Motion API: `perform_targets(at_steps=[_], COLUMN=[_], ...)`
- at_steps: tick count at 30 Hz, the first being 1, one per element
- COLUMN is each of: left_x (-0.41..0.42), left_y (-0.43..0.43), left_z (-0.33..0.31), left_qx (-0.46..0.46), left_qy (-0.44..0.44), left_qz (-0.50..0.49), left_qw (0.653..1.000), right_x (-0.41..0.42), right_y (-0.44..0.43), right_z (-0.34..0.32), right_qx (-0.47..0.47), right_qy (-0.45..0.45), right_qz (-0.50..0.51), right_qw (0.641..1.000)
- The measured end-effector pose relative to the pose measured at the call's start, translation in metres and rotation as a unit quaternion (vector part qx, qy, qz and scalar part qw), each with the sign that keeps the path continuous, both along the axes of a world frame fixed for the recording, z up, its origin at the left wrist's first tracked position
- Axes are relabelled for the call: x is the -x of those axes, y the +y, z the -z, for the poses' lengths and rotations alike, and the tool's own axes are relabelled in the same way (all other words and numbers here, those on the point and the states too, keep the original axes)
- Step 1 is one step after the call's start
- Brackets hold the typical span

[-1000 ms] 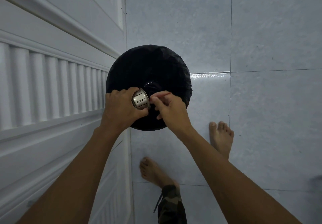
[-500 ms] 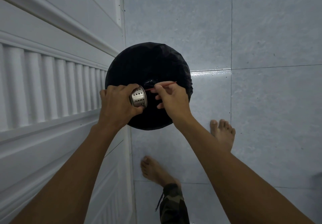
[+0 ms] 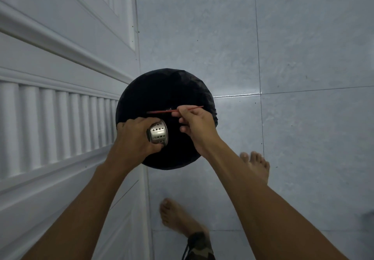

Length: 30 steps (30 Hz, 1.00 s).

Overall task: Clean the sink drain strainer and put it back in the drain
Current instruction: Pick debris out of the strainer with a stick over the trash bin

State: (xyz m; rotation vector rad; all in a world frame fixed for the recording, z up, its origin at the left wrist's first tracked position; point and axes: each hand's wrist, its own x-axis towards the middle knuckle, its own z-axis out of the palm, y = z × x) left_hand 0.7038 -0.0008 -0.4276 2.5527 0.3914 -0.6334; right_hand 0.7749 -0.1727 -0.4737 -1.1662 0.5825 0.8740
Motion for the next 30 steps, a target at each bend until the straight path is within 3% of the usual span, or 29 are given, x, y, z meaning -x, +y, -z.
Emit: perform_targets(at_steps=[3,5,8,11,15,17,19,21,24,26,28,30], left_x=[0.005,0.008,0.008,0.006,-0.001,-0.002,-0.002,0.0,-0.001,-0.002,-0.001,0.001], left_y=[0.005,0.005,0.001,-0.004,-0.01,-0.007,-0.003,-0.005,-0.005,0.002,0.008,0.007], left_z=[-0.001,-0.001,-0.002,-0.002,-0.004,-0.004,-0.005,-0.006,-0.006,-0.005,-0.005,-0.004], left_qx=[-0.008,-0.004,-0.002,0.005,0.042,0.04,0.041,0.051,0.051,0.042,0.041,0.045], left_qy=[-0.001,-0.011,-0.031,-0.057,-0.08,-0.083,-0.072,-0.054,-0.052,-0.056,-0.054,-0.048], left_qz=[-0.041,-0.059,-0.067,-0.083,-0.089,-0.086,-0.074,-0.055,-0.051,-0.064,-0.059,-0.044], left_qw=[0.999,0.998,0.997,0.995,0.992,0.992,0.994,0.996,0.996,0.995,0.996,0.997], right_x=[-0.008,-0.007,-0.002,0.003,0.005,0.003,0.003,0.004,0.007,0.006,0.005,0.006], right_y=[-0.006,-0.007,-0.007,-0.004,0.0,-0.004,-0.006,0.0,0.005,-0.002,-0.009,-0.008], right_z=[0.004,0.003,0.003,0.006,0.004,0.005,0.007,0.003,0.0,0.002,0.006,0.006], right_qx=[0.18,0.24,0.244,0.24,0.077,0.079,0.158,0.195,0.112,0.075,0.11,0.156], right_qy=[-0.1,-0.151,-0.167,-0.124,-0.022,-0.046,-0.132,-0.197,-0.162,-0.11,-0.119,-0.163], right_qz=[-0.019,-0.06,-0.083,-0.088,-0.07,-0.136,-0.199,-0.16,-0.108,-0.158,-0.204,-0.179], right_qw=[0.978,0.957,0.951,0.959,0.994,0.986,0.958,0.948,0.974,0.978,0.965,0.958])
